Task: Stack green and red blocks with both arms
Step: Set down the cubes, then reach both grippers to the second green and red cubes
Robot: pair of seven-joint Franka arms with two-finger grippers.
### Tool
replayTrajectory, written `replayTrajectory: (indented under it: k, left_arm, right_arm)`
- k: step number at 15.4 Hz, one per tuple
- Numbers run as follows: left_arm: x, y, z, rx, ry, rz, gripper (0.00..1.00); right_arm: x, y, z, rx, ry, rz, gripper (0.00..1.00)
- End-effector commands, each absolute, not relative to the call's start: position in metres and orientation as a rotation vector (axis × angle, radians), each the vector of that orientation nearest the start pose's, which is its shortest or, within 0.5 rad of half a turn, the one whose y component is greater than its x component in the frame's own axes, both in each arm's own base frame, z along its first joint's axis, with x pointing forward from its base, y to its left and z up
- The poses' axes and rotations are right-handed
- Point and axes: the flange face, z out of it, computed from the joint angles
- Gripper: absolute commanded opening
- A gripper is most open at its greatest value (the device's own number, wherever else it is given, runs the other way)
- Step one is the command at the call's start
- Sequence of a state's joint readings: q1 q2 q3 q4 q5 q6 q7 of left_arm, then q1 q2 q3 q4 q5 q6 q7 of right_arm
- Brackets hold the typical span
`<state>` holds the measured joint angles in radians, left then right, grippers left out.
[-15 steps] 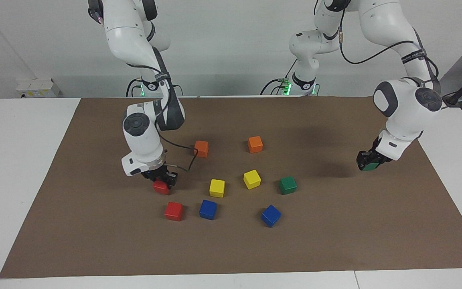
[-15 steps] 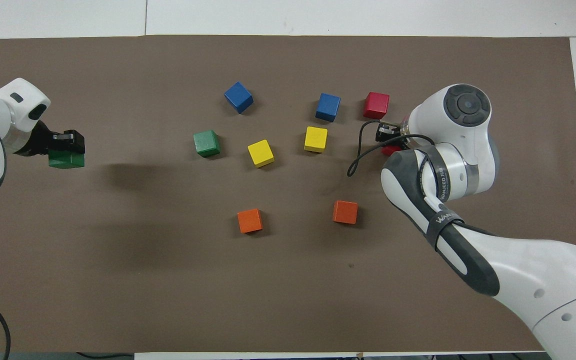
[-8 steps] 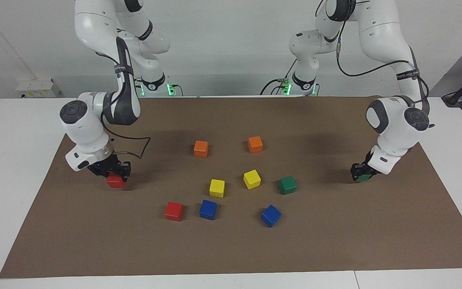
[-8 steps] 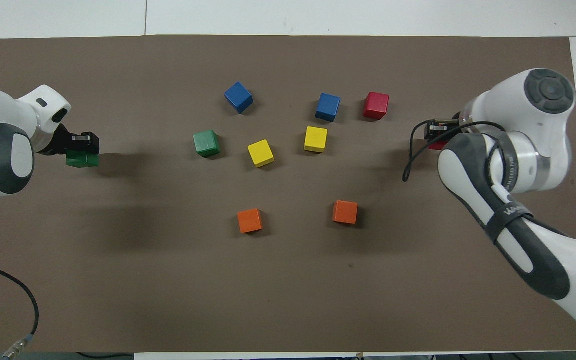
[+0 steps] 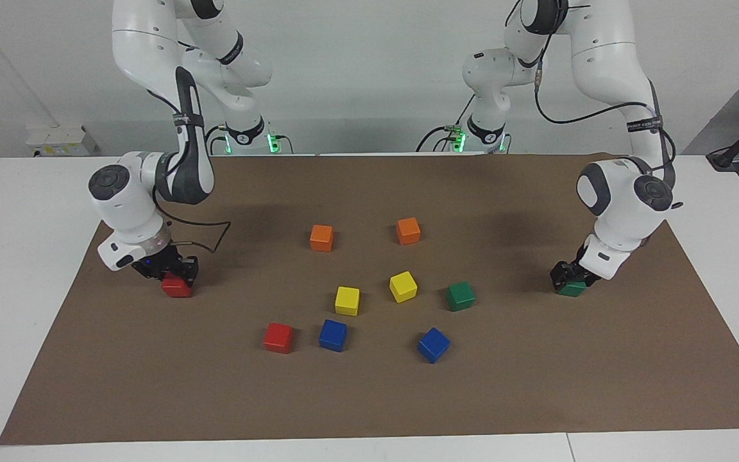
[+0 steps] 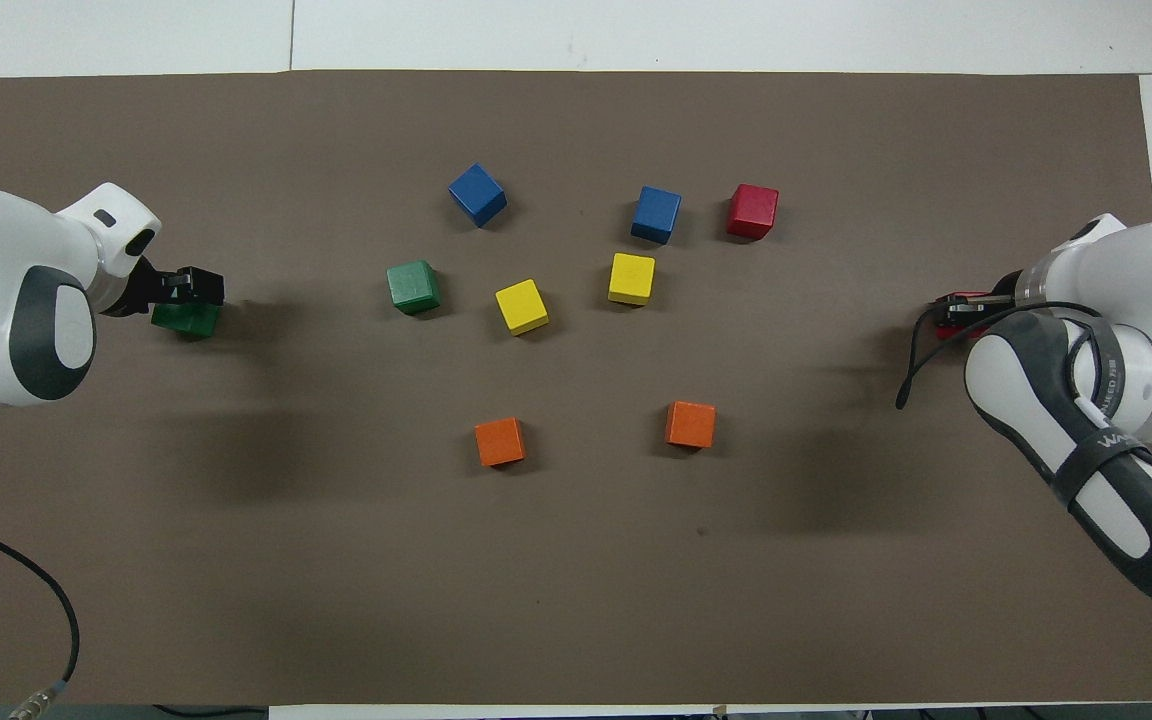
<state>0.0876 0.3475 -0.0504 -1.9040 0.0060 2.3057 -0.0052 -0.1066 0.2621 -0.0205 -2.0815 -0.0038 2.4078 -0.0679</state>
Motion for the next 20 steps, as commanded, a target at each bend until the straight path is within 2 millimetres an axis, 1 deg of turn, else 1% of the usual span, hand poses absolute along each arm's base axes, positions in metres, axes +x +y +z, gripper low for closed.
replayTrajectory:
  k: [1, 2, 3, 4, 5, 6, 7, 8, 9, 10, 11, 12, 13, 14, 16, 18, 19, 20]
  left_arm:
    - [0.666, -0.017, 0.393, -3.152, -0.26, -0.078, 1.0]
    - [0.679, -0.044, 0.405, -3.146, -0.336, -0.056, 1.0]
    - [0.684, -0.07, 0.411, -3.141, -0.399, -0.047, 1.0]
    - [0.681, -0.106, 0.409, -3.135, -0.469, -0.033, 1.0]
    - [0.681, -0.133, 0.399, -3.115, -0.577, -0.036, 1.0]
    - [0.682, -0.16, 0.389, -3.108, -0.631, -0.062, 1.0]
    - [0.675, -0.194, 0.387, -3.111, -0.583, -0.103, 1.0]
    - [0.667, -0.209, 0.378, -3.098, -0.547, -0.095, 1.0]
    - [0.659, -0.213, 0.368, -3.082, -0.6, -0.072, 1.0]
    - [0.656, -0.22, 0.366, -3.065, -0.7, -0.078, 1.0]
    - [0.653, -0.228, 0.361, -3.048, -0.783, -0.083, 1.0]
    - [0.647, -0.241, 0.355, -3.042, -0.79, -0.082, 1.0]
    - [0.641, -0.248, 0.346, -3.044, -0.771, -0.082, 1.0]
    - [0.637, -0.248, 0.34, -3.044, -0.76, -0.086, 1.0]
    - [0.632, -0.247, 0.329, -3.04, -0.726, -0.12, 1.0]
    - [0.629, -0.246, 0.32, -3.037, -0.694, -0.145, 1.0]
    - [0.626, -0.246, 0.312, -3.041, -0.691, -0.148, 1.0]
    - [0.623, -0.247, 0.307, -3.044, -0.684, -0.149, 1.0]
  right_arm:
    - [0.583, -0.076, 0.31, -3.146, 0.078, -0.139, 1.0]
    - [0.583, -0.076, 0.31, -3.145, 0.08, -0.14, 1.0]
    - [0.584, -0.075, 0.311, -3.146, 0.076, -0.144, 1.0]
    - [0.588, -0.074, 0.316, -3.146, 0.073, -0.156, 1.0]
    - [0.594, -0.07, 0.325, -3.147, 0.061, -0.166, 1.0]
    - [0.6, -0.065, 0.335, -3.155, 0.034, -0.16, 1.0]
    - [0.613, -0.043, 0.358, -3.154, -0.006, -0.134, 1.0]
    - [0.633, -0.019, 0.377, -3.156, 0.029, -0.097, 1.0]
    - [0.649, -0.002, 0.393, -3.166, 0.098, -0.077, 1.0]
    - [0.659, 0.021, 0.407, -3.186, 0.125, -0.076, 1.0]
    - [0.665, 0.043, 0.412, -3.186, 0.155, -0.087, 1.0]
    - [0.67, 0.058, 0.409, -3.179, 0.183, -0.096, 1.0]
    - [0.677, 0.072, 0.407, -3.167, 0.215, -0.112, 1.0]
    - [0.682, 0.087, 0.392, -3.17, 0.241, -0.079, 1.0]
    - [0.705, 0.116, 0.379, -3.153, 0.331, -0.105, 1.0]
    - [0.722, 0.146, 0.364, -3.145, 0.348, -0.123, 1.0]
    - [0.727, 0.159, 0.356, -3.145, 0.359, -0.123, 1.0]
    - [0.734, 0.165, 0.352, -3.141, 0.372, -0.128, 1.0]
